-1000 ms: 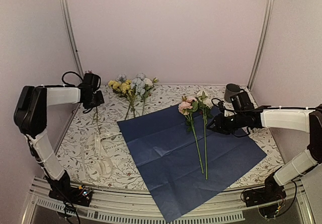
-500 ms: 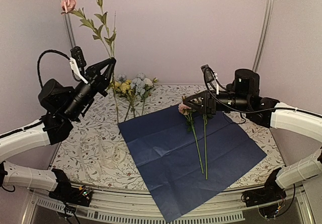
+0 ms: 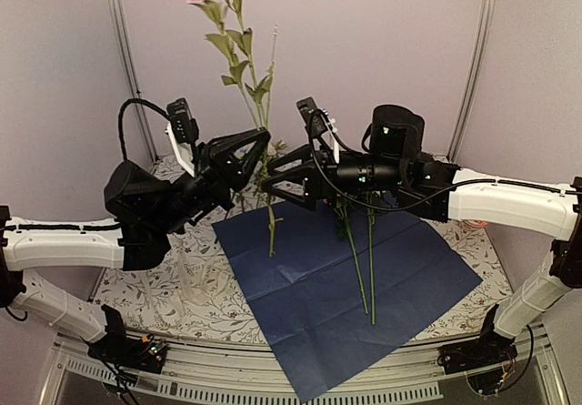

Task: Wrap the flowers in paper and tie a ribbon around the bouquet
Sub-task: Pass from the left arm to the right, then place the fake flower on the flattened wrapping paper.

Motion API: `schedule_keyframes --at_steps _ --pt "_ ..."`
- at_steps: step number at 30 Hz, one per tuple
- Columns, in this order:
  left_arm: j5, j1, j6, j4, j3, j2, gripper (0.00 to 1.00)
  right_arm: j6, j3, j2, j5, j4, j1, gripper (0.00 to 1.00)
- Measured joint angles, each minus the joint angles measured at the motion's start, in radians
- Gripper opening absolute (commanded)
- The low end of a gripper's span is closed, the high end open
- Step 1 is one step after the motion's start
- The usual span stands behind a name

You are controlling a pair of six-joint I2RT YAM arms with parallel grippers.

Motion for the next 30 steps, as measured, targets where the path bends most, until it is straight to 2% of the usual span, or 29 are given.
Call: schedule_keyframes --at_steps 1,2,5,6,8,9,10,11,12,13,16,19,22,25,30 --pt "0.01 -0.01 -0.01 0.003 0.003 0.022 0.0 -0.005 0.002 0.005 -0.002 0.002 0.005 0.56" --pt "0.021 -0.015 -0.019 0.004 0.005 0.037 0.0 -0.009 0.002 0.007 -0.002 0.002 0.01 0.44" --pt "0.037 -0.02 -0.041 0.012 0.008 0.055 0.0 -0.02 0.002 0.007 0.008 0.01 0.014 0.05" --pt "0.041 -0.02 -0.048 0.019 0.009 0.056 0.0 -0.022 0.002 0.007 0.012 0.012 0.014 0.0" --pt "0.03 -0.019 -0.056 0.024 0.011 0.056 0.0 -0.023 0.002 0.006 0.005 0.019 0.015 0.0" --pt "0.026 -0.017 -0.062 0.026 0.011 0.056 0.07 -0.019 0.002 0.005 0.011 0.021 0.019 0.0" --pt "0.021 -0.019 -0.066 0.027 0.011 0.055 0.38 -0.016 0.0 0.002 0.011 0.023 0.021 0.0" --pt "0.012 -0.02 -0.074 0.025 0.011 0.055 0.6 -0.011 -0.002 -0.002 0.015 0.02 0.02 0.0" --pt "-0.007 -0.02 -0.076 0.011 0.011 0.053 0.7 0.001 -0.007 -0.005 0.022 0.018 0.018 0.0" --pt "-0.03 -0.02 -0.078 -0.011 0.012 0.049 0.75 0.012 -0.013 -0.01 0.028 0.013 0.013 0.0" --pt "-0.156 -0.013 -0.08 -0.201 0.058 0.038 0.81 0.079 -0.068 -0.04 0.055 -0.022 -0.031 0.0" --pt "-0.311 0.015 -0.08 -0.465 0.146 0.042 0.81 0.189 -0.145 -0.071 0.094 -0.113 -0.113 0.0" --pt "-0.406 0.105 -0.123 -0.706 0.208 0.062 0.81 0.27 -0.216 -0.068 0.125 -0.228 -0.195 0.0" --pt "-0.441 0.227 -0.174 -0.886 0.195 0.092 0.81 0.312 -0.27 -0.026 0.141 -0.332 -0.246 0.0" --pt "-0.421 0.315 -0.208 -1.039 0.126 0.121 0.81 0.316 -0.28 0.113 0.162 -0.468 -0.257 0.02"
